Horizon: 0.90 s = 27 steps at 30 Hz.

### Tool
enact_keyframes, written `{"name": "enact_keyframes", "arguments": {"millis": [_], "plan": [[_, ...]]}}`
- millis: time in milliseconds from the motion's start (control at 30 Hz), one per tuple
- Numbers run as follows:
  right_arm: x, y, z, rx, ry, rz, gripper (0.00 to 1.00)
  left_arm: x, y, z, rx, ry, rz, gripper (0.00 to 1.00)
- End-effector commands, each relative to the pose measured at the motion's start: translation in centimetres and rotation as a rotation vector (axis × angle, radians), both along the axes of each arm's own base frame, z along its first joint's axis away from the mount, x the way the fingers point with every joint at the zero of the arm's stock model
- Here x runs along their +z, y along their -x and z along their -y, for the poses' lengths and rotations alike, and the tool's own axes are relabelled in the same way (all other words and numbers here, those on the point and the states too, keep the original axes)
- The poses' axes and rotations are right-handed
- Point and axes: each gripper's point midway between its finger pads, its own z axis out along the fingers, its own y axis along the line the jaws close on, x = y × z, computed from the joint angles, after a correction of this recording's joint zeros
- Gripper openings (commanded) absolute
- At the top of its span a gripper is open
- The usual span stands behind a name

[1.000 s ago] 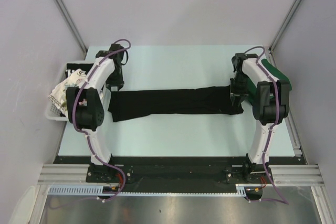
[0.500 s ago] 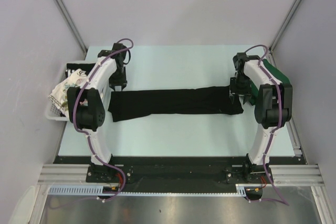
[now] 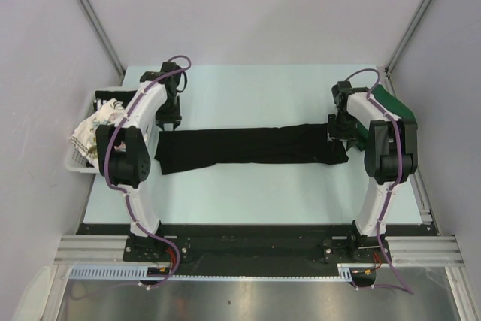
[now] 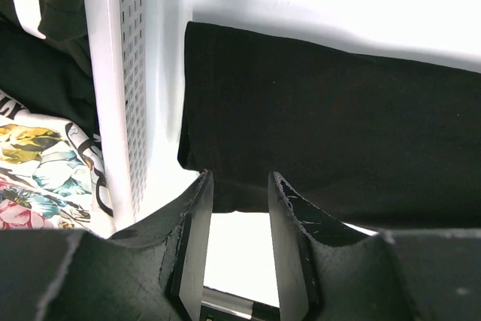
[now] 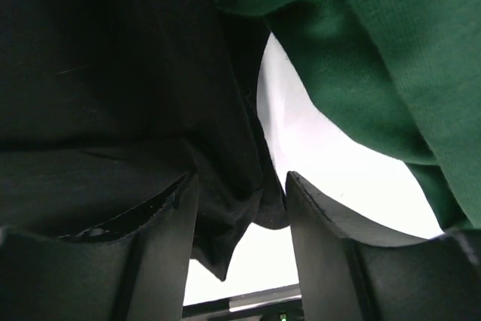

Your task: Fold and stack the t-shirts

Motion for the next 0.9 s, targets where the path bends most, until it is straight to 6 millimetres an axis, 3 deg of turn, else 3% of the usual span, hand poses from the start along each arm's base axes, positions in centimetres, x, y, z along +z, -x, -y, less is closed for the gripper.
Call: {"name": "enact_keyframes", "arguments": {"millis": [0,133,167,367,867], "plan": [[0.0,-0.2,0.5,0.018,0.037,0.030,0.52,3.1,-0.3,0.0,-0.018,-0.006,0.076,0.40],[-1.0,0.4,0.6,0.021,0.042,0.007,0.42,3.5,-0.3,0.0,-0.019,-0.007,0.080,0.40],[-1.2,0.5,0.5,0.023,0.040,0.002,0.35,3.5,-0.4,0.0,-0.020,-0.009,0.082,0.40],[-1.9,0.6,0.1,0.035,0.032,-0.011,0.15,3.7,-0.1,-0.3,-0.020,-0.019,0.079,0.40],[-3.2,0.4,0.1,0.055,0.043,-0.025,0.00,4.0,-0.1,-0.5,-0.022,-0.032,0.086,0.40]]}}
